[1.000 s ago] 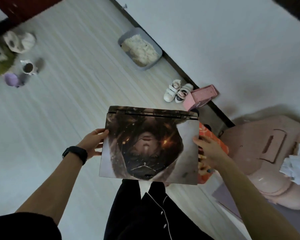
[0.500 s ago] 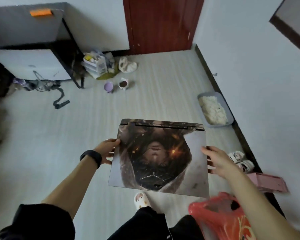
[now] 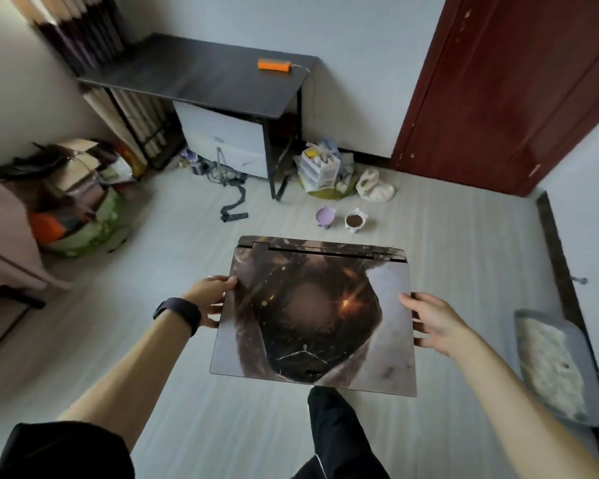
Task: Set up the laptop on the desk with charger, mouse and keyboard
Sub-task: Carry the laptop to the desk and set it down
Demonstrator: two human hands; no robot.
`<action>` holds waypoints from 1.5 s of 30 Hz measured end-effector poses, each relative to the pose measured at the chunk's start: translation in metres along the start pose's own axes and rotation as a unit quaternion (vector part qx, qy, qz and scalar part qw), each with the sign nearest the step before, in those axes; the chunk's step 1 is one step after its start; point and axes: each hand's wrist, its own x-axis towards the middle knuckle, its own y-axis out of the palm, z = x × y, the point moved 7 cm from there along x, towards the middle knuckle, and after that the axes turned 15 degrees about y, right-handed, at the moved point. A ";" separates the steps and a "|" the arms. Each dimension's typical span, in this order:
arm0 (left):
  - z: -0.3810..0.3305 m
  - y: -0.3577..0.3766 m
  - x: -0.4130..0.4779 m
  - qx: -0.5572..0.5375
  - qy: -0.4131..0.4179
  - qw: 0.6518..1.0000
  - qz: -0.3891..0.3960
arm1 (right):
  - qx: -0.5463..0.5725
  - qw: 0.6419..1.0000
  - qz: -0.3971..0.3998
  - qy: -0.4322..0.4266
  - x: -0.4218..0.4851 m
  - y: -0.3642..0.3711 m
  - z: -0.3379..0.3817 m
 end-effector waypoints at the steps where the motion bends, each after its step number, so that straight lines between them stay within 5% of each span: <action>1: -0.009 -0.009 0.012 -0.005 0.001 1.000 -0.011 | -0.009 1.000 0.006 -0.003 0.010 0.010 0.019; 13: -0.125 -0.089 0.177 -0.081 -0.027 0.989 -0.121 | -0.104 0.992 0.069 -0.034 0.128 0.134 0.300; 45: -0.473 -0.426 0.718 -0.049 -0.042 0.990 -0.127 | -0.103 0.994 0.035 -0.002 0.368 0.564 0.836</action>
